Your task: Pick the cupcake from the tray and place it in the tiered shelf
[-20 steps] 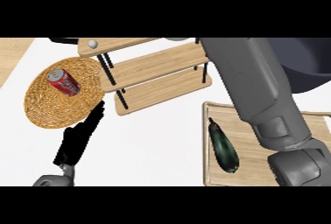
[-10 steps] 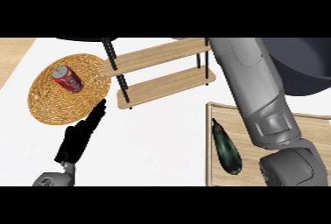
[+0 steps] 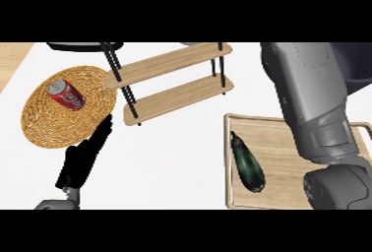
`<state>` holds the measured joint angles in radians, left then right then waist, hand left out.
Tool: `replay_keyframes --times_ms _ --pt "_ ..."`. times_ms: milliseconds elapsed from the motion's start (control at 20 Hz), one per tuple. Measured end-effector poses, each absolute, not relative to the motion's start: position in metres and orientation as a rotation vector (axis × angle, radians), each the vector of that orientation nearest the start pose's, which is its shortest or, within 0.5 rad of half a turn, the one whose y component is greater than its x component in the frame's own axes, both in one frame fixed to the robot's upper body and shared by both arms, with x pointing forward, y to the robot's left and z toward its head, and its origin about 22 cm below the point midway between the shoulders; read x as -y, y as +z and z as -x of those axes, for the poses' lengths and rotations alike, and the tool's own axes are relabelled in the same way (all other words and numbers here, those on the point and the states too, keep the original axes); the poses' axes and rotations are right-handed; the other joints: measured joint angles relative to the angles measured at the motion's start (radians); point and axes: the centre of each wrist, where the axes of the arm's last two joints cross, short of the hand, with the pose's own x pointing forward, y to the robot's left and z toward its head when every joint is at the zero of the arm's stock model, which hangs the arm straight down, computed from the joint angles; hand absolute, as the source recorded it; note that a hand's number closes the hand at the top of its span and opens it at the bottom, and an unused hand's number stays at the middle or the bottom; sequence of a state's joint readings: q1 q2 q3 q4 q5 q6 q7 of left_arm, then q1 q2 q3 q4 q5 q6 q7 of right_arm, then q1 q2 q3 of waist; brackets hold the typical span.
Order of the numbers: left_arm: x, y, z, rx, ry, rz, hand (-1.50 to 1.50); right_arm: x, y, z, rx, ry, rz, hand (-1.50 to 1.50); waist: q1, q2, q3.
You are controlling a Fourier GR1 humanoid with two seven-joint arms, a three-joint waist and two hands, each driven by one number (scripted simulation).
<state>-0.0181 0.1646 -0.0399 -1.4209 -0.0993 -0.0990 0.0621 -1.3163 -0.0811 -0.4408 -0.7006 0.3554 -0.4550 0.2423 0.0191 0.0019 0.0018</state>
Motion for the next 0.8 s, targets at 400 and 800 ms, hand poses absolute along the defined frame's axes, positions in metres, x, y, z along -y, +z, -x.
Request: replay_keyframes --times_ms 400,800 --pt "-0.272 -0.029 -0.234 1.335 -0.264 -0.123 0.0 0.245 0.242 -0.449 1.63 -0.347 0.51 -1.5 -0.039 -0.012 0.001" --pt "-0.274 -0.027 -0.234 1.332 -0.263 -0.128 0.0 0.34 0.233 -0.394 1.67 -0.272 0.528 -1.5 -0.038 -0.01 0.001"
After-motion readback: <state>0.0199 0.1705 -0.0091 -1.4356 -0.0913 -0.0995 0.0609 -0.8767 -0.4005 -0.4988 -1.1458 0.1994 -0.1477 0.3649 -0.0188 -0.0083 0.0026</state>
